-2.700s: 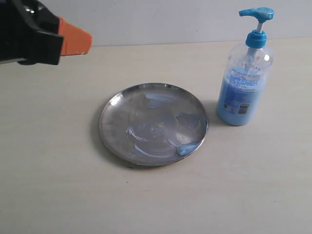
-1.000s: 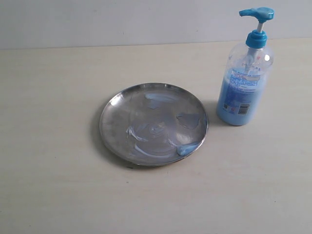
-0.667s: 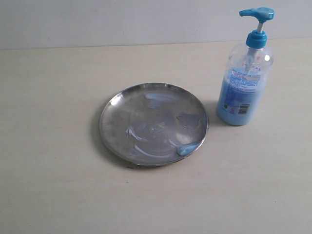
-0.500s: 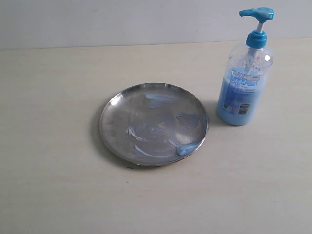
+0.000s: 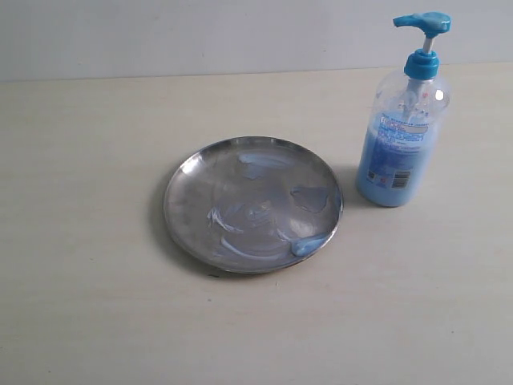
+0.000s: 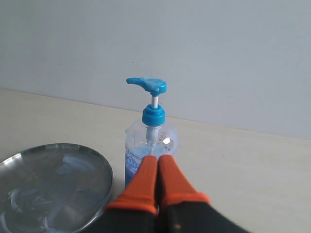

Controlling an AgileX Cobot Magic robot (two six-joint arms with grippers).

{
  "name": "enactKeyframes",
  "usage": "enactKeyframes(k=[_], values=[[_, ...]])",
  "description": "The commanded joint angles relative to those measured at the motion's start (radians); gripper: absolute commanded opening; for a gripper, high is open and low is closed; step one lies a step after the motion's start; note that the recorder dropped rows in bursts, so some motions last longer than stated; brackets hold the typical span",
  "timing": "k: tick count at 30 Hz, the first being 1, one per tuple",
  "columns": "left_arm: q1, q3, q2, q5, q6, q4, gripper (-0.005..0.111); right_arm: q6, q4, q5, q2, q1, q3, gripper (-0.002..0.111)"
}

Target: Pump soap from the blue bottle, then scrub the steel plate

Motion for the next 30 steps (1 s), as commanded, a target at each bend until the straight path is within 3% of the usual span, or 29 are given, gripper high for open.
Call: enactKeyframes(k=[1,13,24,30], values=[[0.057,0.07,-0.041,-0.012,-0.008,0.027,0.0,0.002,0.003,-0.016,-0.003,0.0,0.003,0.0],[0.086,0.272,-0.088,-0.012,-0.116,0.068,0.0,0.002,0.003,-0.019,-0.003,0.0,0.003,0.0],[0.086,0.275,-0.088,0.12,-0.108,0.068,0.0,0.002,0.003,-0.019,-0.003,0.0,0.003,0.0],[0.086,0.275,-0.088,0.12,-0.108,0.068,0.0,0.002,0.006,-0.019,-0.003,0.0,0.003,0.0]])
